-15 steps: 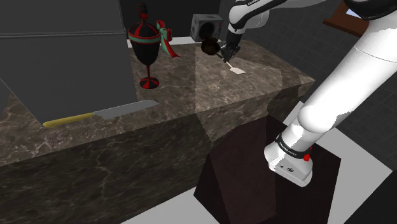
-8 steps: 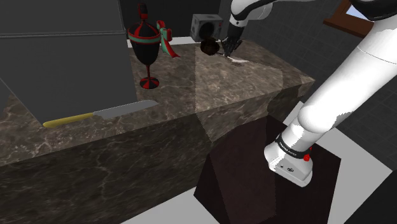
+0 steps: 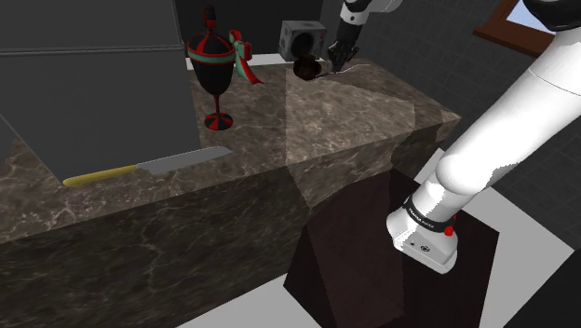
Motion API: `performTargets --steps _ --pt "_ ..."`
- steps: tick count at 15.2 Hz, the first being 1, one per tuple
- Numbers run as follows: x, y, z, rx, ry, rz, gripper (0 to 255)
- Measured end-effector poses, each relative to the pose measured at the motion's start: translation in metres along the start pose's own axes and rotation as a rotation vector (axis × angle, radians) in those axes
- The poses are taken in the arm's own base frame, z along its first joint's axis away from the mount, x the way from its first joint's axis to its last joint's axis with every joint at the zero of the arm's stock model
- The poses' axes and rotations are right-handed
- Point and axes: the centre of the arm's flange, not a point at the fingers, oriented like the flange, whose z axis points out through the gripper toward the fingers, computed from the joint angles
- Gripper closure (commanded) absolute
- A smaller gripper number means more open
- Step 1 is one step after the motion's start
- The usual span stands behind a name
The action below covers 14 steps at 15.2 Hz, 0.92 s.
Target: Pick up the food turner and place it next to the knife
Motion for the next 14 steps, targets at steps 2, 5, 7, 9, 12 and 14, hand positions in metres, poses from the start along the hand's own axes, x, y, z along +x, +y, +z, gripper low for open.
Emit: performTargets --steps 2,5,7,9,12,14 --pt "0.001 -0.001 -0.011 0.0 0.0 0.0 255" --pt "0.001 -0.001 -0.028 0.0 0.0 0.0 255" --pt "0.002 0.0 -0.035 0.0 0.0 0.0 255" --pt "-0.001 -0.017 -0.036 0.0 0.0 -0.001 255" --pt "-0.008 -0.053 -0.037 0.0 0.0 -0.001 255" --pt "-0.015 -0.078 -0.04 0.0 0.0 -0.001 255"
